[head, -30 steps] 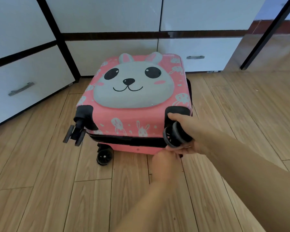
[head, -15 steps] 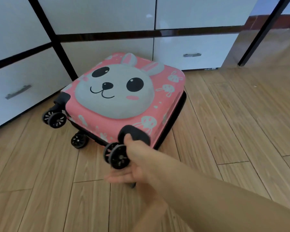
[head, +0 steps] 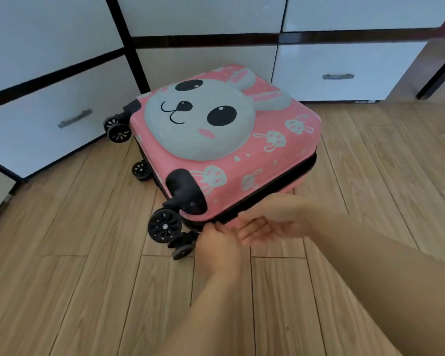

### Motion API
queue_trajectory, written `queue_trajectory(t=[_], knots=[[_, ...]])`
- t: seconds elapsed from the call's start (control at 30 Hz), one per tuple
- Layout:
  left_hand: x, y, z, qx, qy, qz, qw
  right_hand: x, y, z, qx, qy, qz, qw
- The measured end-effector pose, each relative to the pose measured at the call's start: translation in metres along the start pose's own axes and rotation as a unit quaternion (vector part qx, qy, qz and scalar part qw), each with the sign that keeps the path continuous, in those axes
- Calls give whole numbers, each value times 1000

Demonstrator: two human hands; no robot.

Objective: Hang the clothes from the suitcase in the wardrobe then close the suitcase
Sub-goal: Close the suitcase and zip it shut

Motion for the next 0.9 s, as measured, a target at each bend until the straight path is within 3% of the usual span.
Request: queue_trajectory(t=[0.1,0.17,0.23,0.3,0.47,0.7,0.9], knots=[[0,-5,2,-26,-2,1,1000,12,-23,37,123,-196,-15,973],[-1,-3,2,-26,-3,9,1000,15,-23,50,270,-250,34,929],[-1,-3,2,-35,-8,20,999,16,-16,56,377,-247,87,888],[0,-5,2,-38,-18,30,999,18,-10,57,416,-236,111,871],[9,-5,10,-43,-25,30,998,31,-1,55,405,-227,119,878],[22,-1,18,-39,-29,21,999,44,0,63,457,-207,107,859],[35,-3,32,11,-43,12,999,48,-8,49,379,-200,128,894]])
Point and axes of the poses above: each hand's wrist, its own x-axis towards the middle knuckle, its own z-axis out of the back of the hand, y = z × x, the point moved 3 cm from there along x, towards the middle knuckle, and after that the axes turned 12 degrees about -x, right-handed, at the moved point
